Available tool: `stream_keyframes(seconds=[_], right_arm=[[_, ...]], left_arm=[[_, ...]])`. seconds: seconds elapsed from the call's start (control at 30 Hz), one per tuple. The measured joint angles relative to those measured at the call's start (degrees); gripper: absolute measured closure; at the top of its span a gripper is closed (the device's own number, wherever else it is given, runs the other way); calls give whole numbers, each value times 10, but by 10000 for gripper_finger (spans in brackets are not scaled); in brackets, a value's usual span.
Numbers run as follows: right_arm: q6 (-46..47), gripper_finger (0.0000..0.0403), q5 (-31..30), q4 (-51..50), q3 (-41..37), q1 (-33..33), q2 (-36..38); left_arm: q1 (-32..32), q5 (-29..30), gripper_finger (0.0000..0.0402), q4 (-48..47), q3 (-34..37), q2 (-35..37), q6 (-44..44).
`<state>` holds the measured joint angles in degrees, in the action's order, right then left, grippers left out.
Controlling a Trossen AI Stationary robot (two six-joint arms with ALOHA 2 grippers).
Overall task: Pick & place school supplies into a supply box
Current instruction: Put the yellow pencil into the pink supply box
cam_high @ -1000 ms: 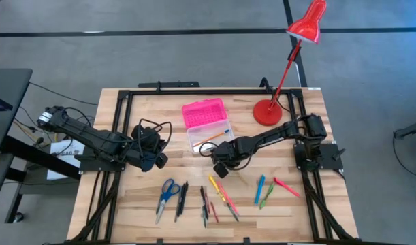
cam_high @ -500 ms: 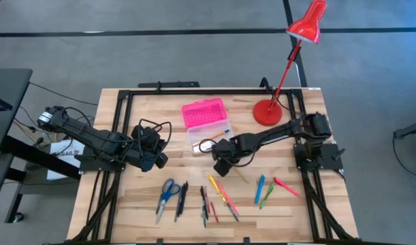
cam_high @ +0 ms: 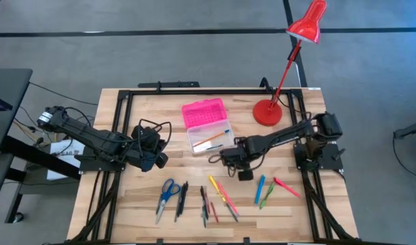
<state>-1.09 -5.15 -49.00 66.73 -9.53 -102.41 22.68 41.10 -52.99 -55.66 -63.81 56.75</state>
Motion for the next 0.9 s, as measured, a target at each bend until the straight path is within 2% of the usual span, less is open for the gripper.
stream_keyframes(seconds=[0.2, 0.7, 0.9], right_arm=[[-47, 338, 6, 25, -42, -33, 0], [37, 342, 63, 121, -68, -105, 0], [96, 343, 63, 188, -55, -92, 0]], left_arm=[[0, -12, 356, 0, 0, 0, 0], [0, 0, 356, 0, 0, 0, 0], [0, 1, 356, 0, 0, 0, 0]])
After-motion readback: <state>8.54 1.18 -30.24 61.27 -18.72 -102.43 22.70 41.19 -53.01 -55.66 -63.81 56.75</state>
